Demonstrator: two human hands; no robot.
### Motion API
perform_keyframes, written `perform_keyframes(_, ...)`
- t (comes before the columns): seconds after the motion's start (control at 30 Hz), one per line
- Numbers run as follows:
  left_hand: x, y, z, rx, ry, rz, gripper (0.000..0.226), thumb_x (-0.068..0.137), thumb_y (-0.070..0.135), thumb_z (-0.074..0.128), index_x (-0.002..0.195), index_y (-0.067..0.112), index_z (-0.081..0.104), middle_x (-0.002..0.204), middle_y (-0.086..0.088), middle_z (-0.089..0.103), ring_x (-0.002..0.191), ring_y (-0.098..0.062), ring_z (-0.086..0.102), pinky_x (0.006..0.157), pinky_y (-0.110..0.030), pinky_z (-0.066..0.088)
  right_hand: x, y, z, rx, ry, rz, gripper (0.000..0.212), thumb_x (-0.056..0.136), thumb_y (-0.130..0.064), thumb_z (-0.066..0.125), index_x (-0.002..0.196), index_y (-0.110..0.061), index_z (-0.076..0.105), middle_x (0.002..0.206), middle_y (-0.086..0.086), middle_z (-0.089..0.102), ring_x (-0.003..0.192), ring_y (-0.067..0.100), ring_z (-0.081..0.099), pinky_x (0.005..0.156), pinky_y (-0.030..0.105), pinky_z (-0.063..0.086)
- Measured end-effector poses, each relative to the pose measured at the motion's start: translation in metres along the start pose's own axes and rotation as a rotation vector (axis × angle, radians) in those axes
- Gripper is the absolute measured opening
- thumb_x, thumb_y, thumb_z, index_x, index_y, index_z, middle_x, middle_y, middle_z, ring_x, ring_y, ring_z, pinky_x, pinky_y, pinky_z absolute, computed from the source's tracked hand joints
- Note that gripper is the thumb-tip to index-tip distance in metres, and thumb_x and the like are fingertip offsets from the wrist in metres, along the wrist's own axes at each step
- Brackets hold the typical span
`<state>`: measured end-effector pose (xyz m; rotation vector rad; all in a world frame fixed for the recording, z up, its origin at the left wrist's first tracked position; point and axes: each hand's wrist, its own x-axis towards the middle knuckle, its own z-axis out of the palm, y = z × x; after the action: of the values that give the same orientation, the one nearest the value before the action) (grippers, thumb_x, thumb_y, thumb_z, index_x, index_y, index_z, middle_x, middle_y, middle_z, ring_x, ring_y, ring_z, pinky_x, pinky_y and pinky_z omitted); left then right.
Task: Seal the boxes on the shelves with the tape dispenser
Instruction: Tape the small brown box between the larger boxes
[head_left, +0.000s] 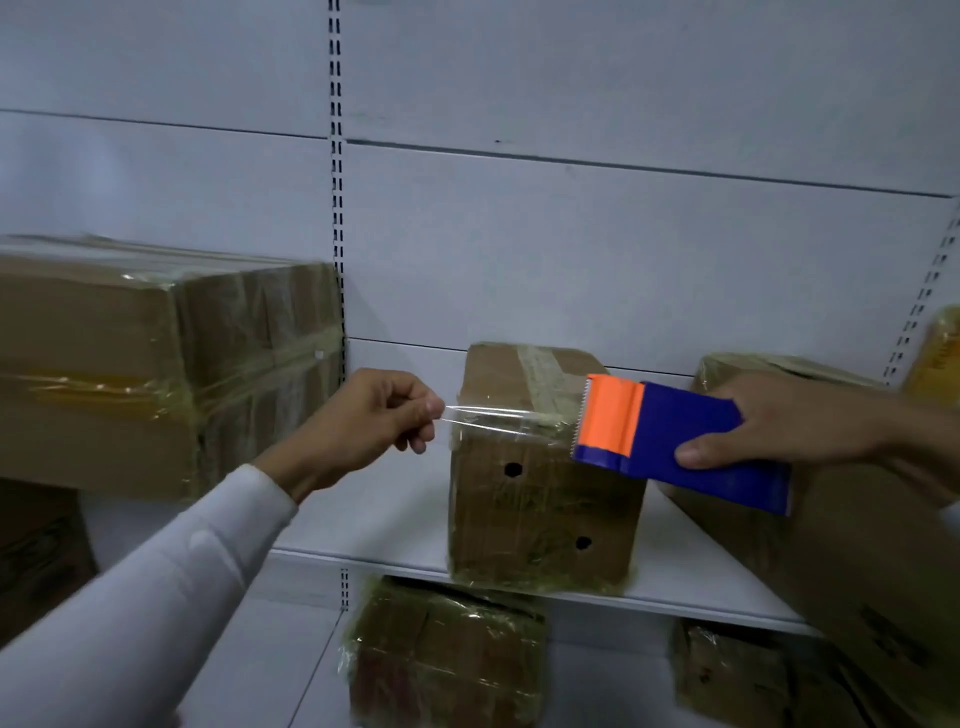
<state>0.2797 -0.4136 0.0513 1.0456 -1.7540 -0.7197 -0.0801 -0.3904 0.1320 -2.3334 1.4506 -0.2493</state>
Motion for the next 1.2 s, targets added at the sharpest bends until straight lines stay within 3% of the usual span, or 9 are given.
perform_keyframes(0.3, 0.009, -0.019, 0.001, 0.017, 0.018, -0.104, 0.018, 0.094, 0.015, 0.058, 0.079, 0.005, 0.063, 0.065, -0.006, 0.064, 0.057, -0.013, 0.058, 0.057, -0.026, 0.046, 0.019, -0.019, -0.002, -0.092, -0.013, 0.029, 0.042, 0.074, -0.062, 0.067, 0.066, -0.022, 0.066, 0.062, 0.002, 0.069, 0.051, 0.01, 0.062, 0.051, 0.016, 0.042)
perform_keyframes(0.4, 0.014, -0.02, 0.007, 0.023, 0.001, -0.116, 0.019, 0.094, 0.015, 0.058, 0.08, 0.003, 0.063, 0.065, -0.007, 0.064, 0.058, -0.015, 0.058, 0.058, -0.027, 0.046, 0.021, -0.017, -0.006, -0.112, -0.008, 0.045, 0.035, 0.073, -0.071, 0.065, 0.066, -0.038, 0.068, 0.06, -0.005, 0.069, 0.05, 0.006, 0.062, 0.05, 0.013, 0.04)
perform_keyframes(0.5, 0.019, -0.025, 0.009, 0.003, -0.01, -0.134, 0.019, 0.094, 0.016, 0.058, 0.081, 0.003, 0.064, 0.066, -0.006, 0.064, 0.06, -0.015, 0.059, 0.06, -0.028, 0.048, 0.025, -0.016, -0.01, -0.113, 0.005, 0.075, 0.051, 0.062, -0.086, 0.063, 0.068, -0.036, 0.068, 0.061, -0.005, 0.069, 0.05, 0.007, 0.061, 0.051, 0.017, 0.04)
perform_keyframes(0.63, 0.022, -0.035, 0.018, -0.042, -0.029, -0.183, 0.023, 0.093, 0.02, 0.059, 0.084, 0.0, 0.066, 0.065, -0.006, 0.064, 0.059, -0.014, 0.059, 0.057, -0.026, 0.048, 0.032, -0.013, -0.01, -0.07, -0.037, 0.095, 0.044, 0.066, -0.078, 0.067, 0.067, -0.034, 0.07, 0.067, -0.004, 0.072, 0.053, 0.007, 0.064, 0.051, 0.013, 0.041)
perform_keyframes(0.73, 0.026, -0.038, 0.026, -0.001, 0.038, -0.182, 0.024, 0.09, 0.027, 0.064, 0.086, 0.004, 0.067, 0.069, -0.006, 0.064, 0.055, -0.012, 0.06, 0.054, -0.029, 0.048, 0.035, -0.013, -0.01, -0.094, -0.053, 0.109, 0.062, 0.062, -0.084, 0.066, 0.075, -0.024, 0.07, 0.07, -0.003, 0.074, 0.057, 0.008, 0.066, 0.053, 0.014, 0.044)
perform_keyframes(0.87, 0.027, -0.038, 0.024, 0.238, 0.217, -0.18, 0.053, 0.073, 0.049, 0.075, 0.106, 0.027, 0.041, 0.076, -0.002, 0.063, 0.061, -0.013, 0.064, 0.054, -0.024, 0.044, 0.037, -0.014, -0.01, -0.161, -0.087, 0.103, 0.078, 0.051, -0.091, 0.062, 0.082, -0.02, 0.07, 0.075, -0.002, 0.075, 0.064, 0.012, 0.07, 0.065, 0.024, 0.052)
perform_keyframes(0.93, 0.025, -0.039, 0.027, 0.276, 0.268, -0.062, 0.04, 0.076, 0.043, 0.074, 0.103, 0.027, 0.048, 0.07, 0.001, 0.062, 0.059, -0.011, 0.062, 0.055, -0.022, 0.044, 0.034, -0.014, -0.01, -0.145, -0.078, 0.1, 0.073, 0.055, -0.085, 0.063, 0.083, -0.018, 0.07, 0.075, -0.001, 0.075, 0.065, 0.013, 0.07, 0.067, 0.025, 0.052)
perform_keyframes(1.03, 0.023, -0.036, 0.039, 0.176, 0.174, 0.204, 0.005, 0.088, 0.027, 0.065, 0.09, 0.028, 0.06, 0.068, 0.002, 0.063, 0.059, -0.011, 0.062, 0.053, -0.022, 0.049, 0.031, -0.015, -0.008, -0.128, -0.072, 0.11, 0.061, 0.064, -0.078, 0.065, 0.08, -0.019, 0.068, 0.069, -0.005, 0.073, 0.06, 0.008, 0.067, 0.061, 0.02, 0.049)
perform_keyframes(1.2, 0.023, -0.035, 0.044, 0.197, 0.09, 0.273, 0.02, 0.082, 0.045, 0.065, 0.097, 0.031, 0.063, 0.075, 0.007, 0.06, 0.071, -0.015, 0.061, 0.061, -0.031, 0.057, 0.029, -0.016, -0.006, -0.132, -0.04, 0.114, 0.05, 0.067, -0.072, 0.063, 0.062, -0.022, 0.061, 0.052, -0.011, 0.064, 0.046, 0.002, 0.057, 0.049, 0.011, 0.038)
